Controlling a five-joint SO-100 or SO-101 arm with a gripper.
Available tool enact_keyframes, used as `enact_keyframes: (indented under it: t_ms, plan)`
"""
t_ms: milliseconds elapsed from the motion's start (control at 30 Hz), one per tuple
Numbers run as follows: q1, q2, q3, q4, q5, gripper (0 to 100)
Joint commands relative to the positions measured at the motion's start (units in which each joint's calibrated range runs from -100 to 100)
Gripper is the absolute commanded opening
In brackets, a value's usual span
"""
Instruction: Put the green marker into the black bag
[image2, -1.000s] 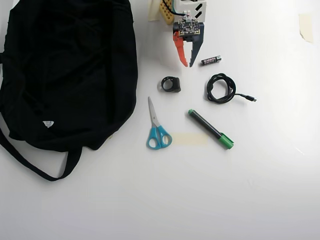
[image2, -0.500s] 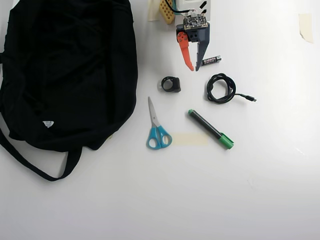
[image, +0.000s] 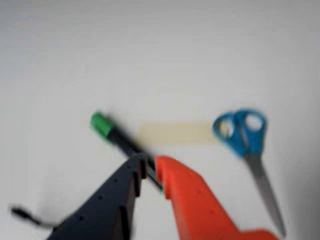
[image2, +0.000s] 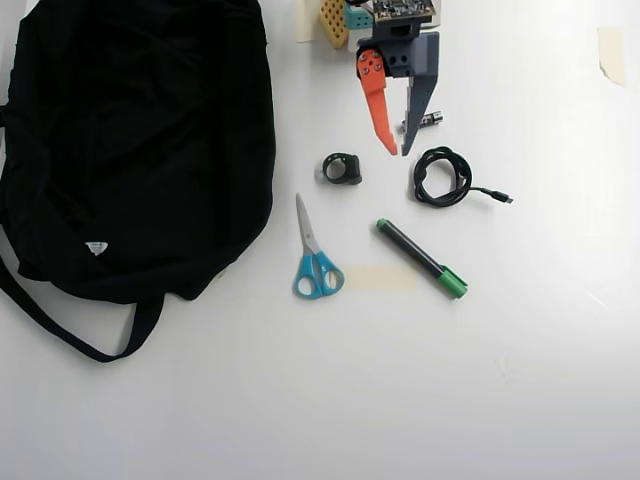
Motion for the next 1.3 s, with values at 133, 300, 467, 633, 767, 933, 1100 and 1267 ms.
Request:
enact_keyframes:
  t_ms: [133, 300, 467, 633, 767, 933, 1100, 1267]
  plan:
    - [1.3, 14.2, -19.6, -1.2, 0.1, 2]
    - [2.1, 20.8, -25.6, -5.8, 0.4, 2]
    - [2.2, 26.7, -25.8, -16.6, 0.4, 2]
    - [3.0, 32.8, -25.8, -25.7, 0.5, 2]
    - [3.1, 35.9, -25.8, -31.0, 0.5, 2]
    - [3.3, 38.2, -27.4, -33.7, 0.5, 2]
    - [4.0, 38.2, -28.2, -33.7, 0.5, 2]
    - [3.7, 37.3, -27.3, -33.2, 0.5, 2]
